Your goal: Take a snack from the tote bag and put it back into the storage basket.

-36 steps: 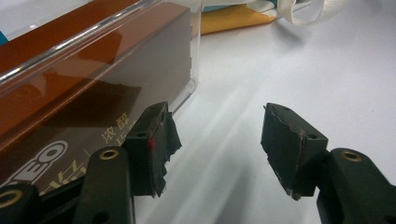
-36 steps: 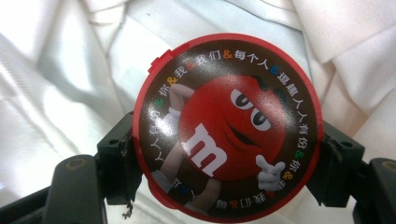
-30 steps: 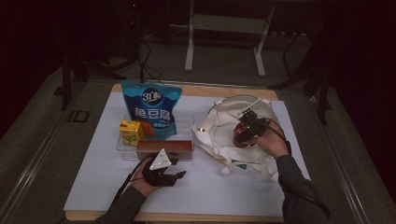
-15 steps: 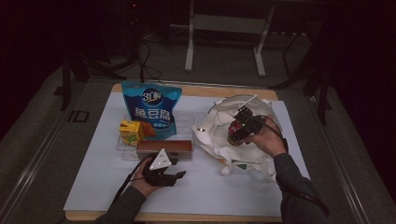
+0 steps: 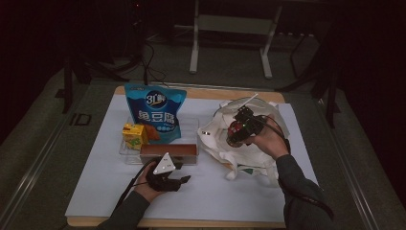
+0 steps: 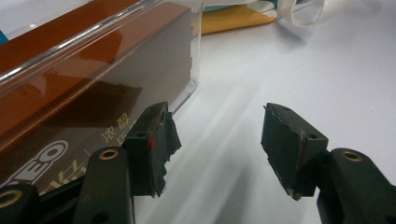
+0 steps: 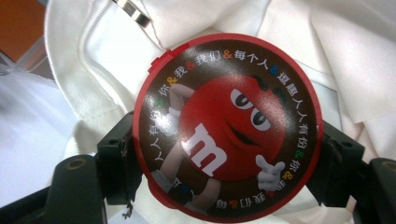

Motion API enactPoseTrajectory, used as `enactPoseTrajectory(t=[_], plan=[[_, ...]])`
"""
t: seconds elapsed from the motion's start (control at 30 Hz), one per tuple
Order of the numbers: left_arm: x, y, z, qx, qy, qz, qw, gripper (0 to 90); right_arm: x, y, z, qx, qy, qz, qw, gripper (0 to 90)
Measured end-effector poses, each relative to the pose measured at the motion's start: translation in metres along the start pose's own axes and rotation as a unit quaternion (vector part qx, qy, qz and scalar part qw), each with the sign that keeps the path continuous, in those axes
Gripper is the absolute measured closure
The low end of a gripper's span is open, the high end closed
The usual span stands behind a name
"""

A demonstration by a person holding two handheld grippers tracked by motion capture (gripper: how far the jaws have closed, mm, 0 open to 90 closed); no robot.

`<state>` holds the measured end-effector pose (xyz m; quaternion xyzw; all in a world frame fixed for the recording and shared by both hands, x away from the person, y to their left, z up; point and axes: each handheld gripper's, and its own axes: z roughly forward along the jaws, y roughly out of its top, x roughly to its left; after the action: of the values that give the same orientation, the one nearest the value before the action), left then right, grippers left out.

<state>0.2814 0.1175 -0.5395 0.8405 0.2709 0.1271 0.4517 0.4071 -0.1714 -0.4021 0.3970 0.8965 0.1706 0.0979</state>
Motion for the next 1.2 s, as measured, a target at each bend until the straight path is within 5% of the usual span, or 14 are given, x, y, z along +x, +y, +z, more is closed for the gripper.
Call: enactPoseTrajectory(t=[1.2], plan=[[0.0, 0.0, 0.0, 0.0, 0.0, 0.001, 1.0, 42.2, 0.023, 0.015, -0.008, -0.012, 0.028, -0.021, 0.9993, 25.7]])
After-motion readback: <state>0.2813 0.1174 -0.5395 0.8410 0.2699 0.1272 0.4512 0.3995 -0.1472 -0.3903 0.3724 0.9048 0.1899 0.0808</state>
